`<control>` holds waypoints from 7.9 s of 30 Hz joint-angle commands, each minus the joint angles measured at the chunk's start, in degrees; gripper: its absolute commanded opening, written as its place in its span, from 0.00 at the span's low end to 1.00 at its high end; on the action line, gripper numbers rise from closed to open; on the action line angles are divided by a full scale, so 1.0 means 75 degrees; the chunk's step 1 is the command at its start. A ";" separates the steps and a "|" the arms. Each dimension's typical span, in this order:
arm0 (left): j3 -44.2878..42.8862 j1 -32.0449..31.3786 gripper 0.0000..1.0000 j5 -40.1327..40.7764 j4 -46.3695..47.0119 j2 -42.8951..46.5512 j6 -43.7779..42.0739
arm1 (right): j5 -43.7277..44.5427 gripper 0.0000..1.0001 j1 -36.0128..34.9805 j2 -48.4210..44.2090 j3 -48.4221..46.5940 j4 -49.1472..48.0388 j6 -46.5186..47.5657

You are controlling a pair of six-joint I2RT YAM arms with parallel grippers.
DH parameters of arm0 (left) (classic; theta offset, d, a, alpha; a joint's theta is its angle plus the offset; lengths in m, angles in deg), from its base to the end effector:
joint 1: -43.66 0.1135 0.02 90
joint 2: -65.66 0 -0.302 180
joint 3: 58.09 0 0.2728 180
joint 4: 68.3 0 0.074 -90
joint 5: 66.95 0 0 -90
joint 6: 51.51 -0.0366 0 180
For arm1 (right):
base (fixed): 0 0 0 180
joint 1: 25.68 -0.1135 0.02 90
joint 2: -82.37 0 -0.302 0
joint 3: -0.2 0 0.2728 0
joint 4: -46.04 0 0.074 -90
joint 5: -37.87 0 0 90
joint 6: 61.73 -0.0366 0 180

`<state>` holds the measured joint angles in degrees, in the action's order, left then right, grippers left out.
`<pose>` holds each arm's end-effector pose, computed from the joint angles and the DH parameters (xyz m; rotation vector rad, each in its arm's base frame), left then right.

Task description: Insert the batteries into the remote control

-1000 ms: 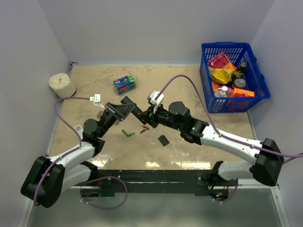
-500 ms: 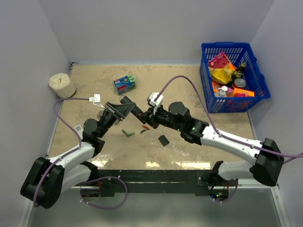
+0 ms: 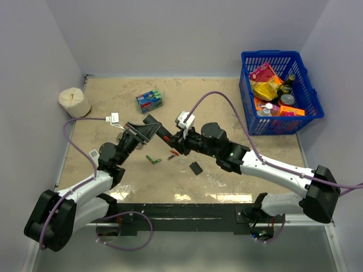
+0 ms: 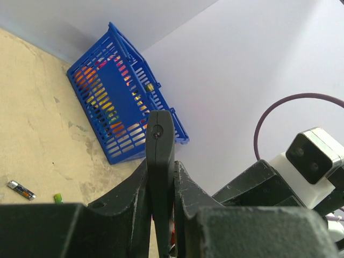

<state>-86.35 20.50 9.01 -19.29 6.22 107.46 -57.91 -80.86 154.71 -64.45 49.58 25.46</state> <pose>0.1842 -0.0884 0.2658 -0.3295 1.3924 -1.5146 0.1723 0.2542 0.3433 -0.8797 1.6162 0.8128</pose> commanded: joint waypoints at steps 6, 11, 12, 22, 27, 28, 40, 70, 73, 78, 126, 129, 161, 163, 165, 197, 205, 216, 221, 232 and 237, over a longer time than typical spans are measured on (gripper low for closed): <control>-0.0200 0.0017 0.00 0.0114 0.0737 0.0285 0.0261 | 0.0126 0.31 -0.0014 -0.0176 -0.0152 0.0484 0.0093; -0.0153 0.0017 0.00 0.0161 0.0573 0.0331 0.0308 | 0.0255 0.35 -0.0014 -0.0246 -0.0246 0.0566 0.0093; -0.0141 0.0017 0.00 0.0161 0.0526 0.0320 0.0320 | 0.0255 0.36 -0.0014 -0.0235 -0.0258 0.0589 0.0093; -0.0130 0.0006 0.00 0.0138 -0.0166 0.0437 0.0343 | 0.0104 0.61 -0.0002 -0.0446 -0.1241 0.1419 0.0291; -0.0200 0.0017 0.00 -0.0061 -0.0283 0.0413 0.0378 | -0.0539 0.71 0.0161 -0.0200 -0.2609 0.2603 0.0784; -0.0223 0.0017 0.00 -0.0084 -0.0283 0.0414 0.0390 | -0.0785 0.71 0.0278 -0.0072 -0.2822 0.3116 0.1040; -0.0680 0.0017 0.00 -0.0822 -0.0904 0.0379 0.0460 | -0.3890 0.70 0.0748 -0.0141 -0.3199 0.4422 0.4591; -0.1431 0.0017 0.00 -0.1409 -0.1771 0.0472 0.0132 | -0.4901 0.35 0.0958 0.0844 -0.4172 0.4962 0.5684; -0.1372 0.0017 0.00 -0.1385 -0.1666 0.0437 0.0214 | -0.4679 0.35 0.1029 0.0610 -0.3822 0.4481 0.5414; -0.1337 0.0017 0.00 -0.1468 -0.1443 0.0355 0.0320 | -0.4655 0.35 0.1321 0.0539 -0.3703 0.4492 0.5367; -0.1653 0.0017 0.00 -0.1433 -0.0682 0.0003 0.0648 | -0.5734 0.13 0.1427 0.1535 -0.3434 0.5207 0.5484; -0.1572 0.0029 0.00 -0.1187 -0.0670 0.0144 0.0753 | -0.5652 0.12 0.1439 0.1523 -0.3282 0.5219 0.5496; -0.1278 0.0099 0.00 -0.0670 0.1088 0.0027 0.1679 | -0.6189 0.07 0.1568 0.1136 -0.1395 0.2922 0.4265; -0.1290 0.0099 0.00 -0.0682 0.1088 0.0003 0.1691 | -0.6365 0.06 0.1568 0.1218 -0.1383 0.2875 0.4219; -0.1371 0.0099 0.00 -0.0752 0.1053 -0.0020 0.1633 | -0.6424 0.03 0.1556 0.1312 -0.1429 0.2968 0.4276; -0.1055 0.0627 0.00 -0.1489 -0.1022 0.0753 -0.2176 | -0.4473 0.77 0.2083 -0.0268 -0.1981 0.2478 0.0822; -0.0950 0.0627 0.00 -0.2181 -0.0249 0.0836 -0.1919 | -0.4595 0.94 0.2119 0.0280 -0.2063 0.1938 -0.0492; -0.1114 0.0627 0.00 -0.2569 0.0631 0.0566 -0.1391 | -0.5299 0.82 0.2049 0.0820 -0.1922 0.0754 -0.1629; -0.1149 0.0627 0.00 -0.2569 0.0865 0.0531 -0.1204 | -0.5393 0.75 0.1967 0.1019 -0.1898 0.0613 -0.1735; -0.1208 0.0627 0.00 -0.2347 0.1146 0.0507 -0.0865 | -0.5429 0.51 0.1755 0.1324 -0.1781 0.0777 -0.1454; -0.1172 0.0627 0.00 -0.2288 0.1439 0.0460 -0.0641 | -0.5475 0.26 0.1755 0.1359 -0.1688 0.0941 -0.1301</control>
<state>-93.45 24.91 -9.39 -15.60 9.50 100.51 -98.89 -67.87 165.00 -78.00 56.44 14.38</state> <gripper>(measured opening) 0.212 0.334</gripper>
